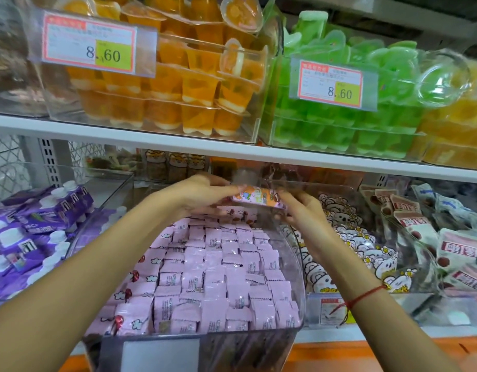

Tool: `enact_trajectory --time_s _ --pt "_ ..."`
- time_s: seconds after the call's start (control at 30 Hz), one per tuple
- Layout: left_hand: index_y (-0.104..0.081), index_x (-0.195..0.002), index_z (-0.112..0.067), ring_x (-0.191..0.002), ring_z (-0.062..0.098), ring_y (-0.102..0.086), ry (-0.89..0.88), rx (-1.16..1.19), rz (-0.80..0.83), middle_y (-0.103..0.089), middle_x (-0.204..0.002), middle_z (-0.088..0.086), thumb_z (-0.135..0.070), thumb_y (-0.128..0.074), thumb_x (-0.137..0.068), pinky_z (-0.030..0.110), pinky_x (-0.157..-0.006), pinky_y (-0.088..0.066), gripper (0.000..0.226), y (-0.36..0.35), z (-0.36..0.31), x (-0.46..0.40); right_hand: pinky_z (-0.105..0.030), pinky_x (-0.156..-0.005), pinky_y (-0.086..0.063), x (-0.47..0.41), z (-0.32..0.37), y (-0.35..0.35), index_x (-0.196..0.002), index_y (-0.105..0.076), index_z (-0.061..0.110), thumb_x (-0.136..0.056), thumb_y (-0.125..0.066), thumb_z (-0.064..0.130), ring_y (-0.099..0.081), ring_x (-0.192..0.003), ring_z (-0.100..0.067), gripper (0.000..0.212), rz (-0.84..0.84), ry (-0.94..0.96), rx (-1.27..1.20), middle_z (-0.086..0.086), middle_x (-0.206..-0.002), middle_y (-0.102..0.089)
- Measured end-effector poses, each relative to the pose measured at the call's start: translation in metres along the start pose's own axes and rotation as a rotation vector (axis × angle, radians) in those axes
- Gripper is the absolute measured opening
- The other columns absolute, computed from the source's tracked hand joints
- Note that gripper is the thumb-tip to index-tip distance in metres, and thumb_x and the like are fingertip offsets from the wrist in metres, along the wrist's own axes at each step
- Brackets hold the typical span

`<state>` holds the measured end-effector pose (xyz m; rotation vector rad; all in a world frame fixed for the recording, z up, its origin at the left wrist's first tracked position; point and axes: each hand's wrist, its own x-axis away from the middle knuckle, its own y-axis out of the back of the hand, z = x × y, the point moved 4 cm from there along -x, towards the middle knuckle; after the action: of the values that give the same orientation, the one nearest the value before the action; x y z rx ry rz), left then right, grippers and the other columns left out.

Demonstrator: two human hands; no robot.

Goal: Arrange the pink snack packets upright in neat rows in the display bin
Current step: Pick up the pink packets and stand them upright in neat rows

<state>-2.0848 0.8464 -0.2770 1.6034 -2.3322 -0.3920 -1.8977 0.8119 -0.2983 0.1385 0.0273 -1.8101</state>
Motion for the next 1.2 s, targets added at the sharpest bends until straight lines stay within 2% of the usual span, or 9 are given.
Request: enact_trajectory --time_s 0.13,0.3,0.4,0.47,0.57,0.67,0.87,1.1,1.2 --pt "-0.065 -0.113 -0.022 -0.094 0.016 -0.063 -0.309 -0.376 -0.145 -0.066 -0.109 -0.003 -0.048 -0.058 -0.087 0.032 -0.085 -0.052 0.038 -0.003 -0.018 0.006 -0.039 -0.106 -0.036 -0.004 0.010 -0.001 -0.135 -0.048 0.021 -0.089 -0.062 0.026 -0.043 -0.128 -0.021 0.049 -0.019 0.326 0.556 -0.002 -0.134 -0.052" --pt "-0.062 -0.117 -0.026 -0.098 0.006 -0.061 -0.553 -0.465 -0.238 -0.066 -0.110 -0.012 -0.045 -0.062 -0.086 0.019 -0.077 -0.046 0.037 -0.008 -0.021 0.007 -0.031 -0.089 -0.049 0.003 0.021 -0.020 -0.126 -0.058 0.021 -0.088 -0.063 0.020 -0.061 -0.100 -0.016 0.038 0.202 0.562 0.634 0.005 -0.109 -0.066" --pt "-0.047 -0.135 -0.021 -0.115 0.008 -0.055 -0.503 -0.308 -0.151 -0.058 -0.129 -0.005 -0.039 -0.065 -0.085 0.025 -0.097 -0.046 0.056 -0.005 -0.009 -0.006 -0.025 -0.082 -0.050 -0.006 0.025 -0.013 -0.117 -0.058 0.016 -0.086 -0.066 0.019 -0.064 -0.093 -0.010 0.032 0.091 0.581 0.568 0.005 -0.102 -0.068" --pt "-0.041 -0.139 -0.021 -0.120 0.015 -0.053 -0.393 -0.451 -0.068 -0.053 -0.135 0.001 -0.033 -0.058 -0.092 0.036 -0.102 -0.043 0.052 -0.008 0.008 -0.018 -0.019 -0.075 -0.050 -0.016 0.022 -0.006 -0.112 -0.053 0.012 -0.087 -0.066 0.018 -0.064 -0.085 -0.006 0.029 -0.040 0.540 0.470 0.007 -0.092 -0.067" --pt "-0.043 -0.138 -0.024 -0.101 0.017 -0.059 -0.276 -0.698 0.103 -0.060 -0.119 0.004 -0.030 -0.043 -0.099 0.035 -0.087 -0.049 0.039 -0.017 0.036 -0.028 -0.016 -0.066 -0.050 -0.028 0.007 -0.007 -0.113 -0.043 0.009 -0.089 -0.063 0.016 -0.063 -0.078 -0.008 0.032 -0.106 0.427 0.390 0.002 -0.089 -0.065" --pt "-0.037 -0.143 -0.028 -0.133 0.022 -0.038 -0.277 -0.950 0.191 -0.037 -0.150 0.001 -0.036 -0.035 -0.101 0.042 -0.109 -0.034 0.043 -0.021 0.053 -0.033 -0.014 -0.051 -0.044 -0.035 -0.006 -0.013 -0.115 -0.044 0.008 -0.091 -0.060 0.016 -0.058 -0.062 -0.006 0.029 -0.066 0.399 0.523 -0.003 -0.083 -0.064" --pt "-0.036 -0.143 -0.031 -0.137 0.022 -0.031 -0.300 -1.008 0.147 -0.031 -0.152 -0.005 -0.040 -0.034 -0.100 0.045 -0.108 -0.033 0.044 -0.020 0.056 -0.035 -0.044 -0.073 -0.052 -0.045 0.007 -0.021 -0.113 -0.052 0.009 -0.076 -0.075 0.011 -0.062 -0.078 -0.028 0.044 0.059 0.560 0.848 -0.008 -0.089 -0.063" --pt "-0.037 -0.143 -0.031 -0.138 0.022 -0.030 -0.298 -0.985 0.159 -0.030 -0.152 -0.005 -0.037 -0.036 -0.100 0.044 -0.108 -0.032 0.043 -0.018 0.057 -0.037 -0.013 -0.062 -0.043 -0.057 0.003 -0.037 -0.095 -0.058 0.022 -0.074 -0.076 0.011 -0.059 -0.081 -0.015 0.030 0.258 0.459 1.176 0.007 -0.089 -0.061" --pt "-0.040 -0.142 -0.031 -0.136 0.020 -0.033 -0.298 -0.955 0.150 -0.033 -0.151 -0.006 -0.038 -0.039 -0.099 0.042 -0.107 -0.035 0.043 -0.017 0.057 -0.036 -0.022 -0.090 -0.047 -0.058 -0.007 -0.045 -0.107 -0.066 0.021 -0.083 -0.068 0.016 -0.058 -0.107 -0.019 0.025 0.322 0.437 1.382 0.002 -0.115 -0.062"
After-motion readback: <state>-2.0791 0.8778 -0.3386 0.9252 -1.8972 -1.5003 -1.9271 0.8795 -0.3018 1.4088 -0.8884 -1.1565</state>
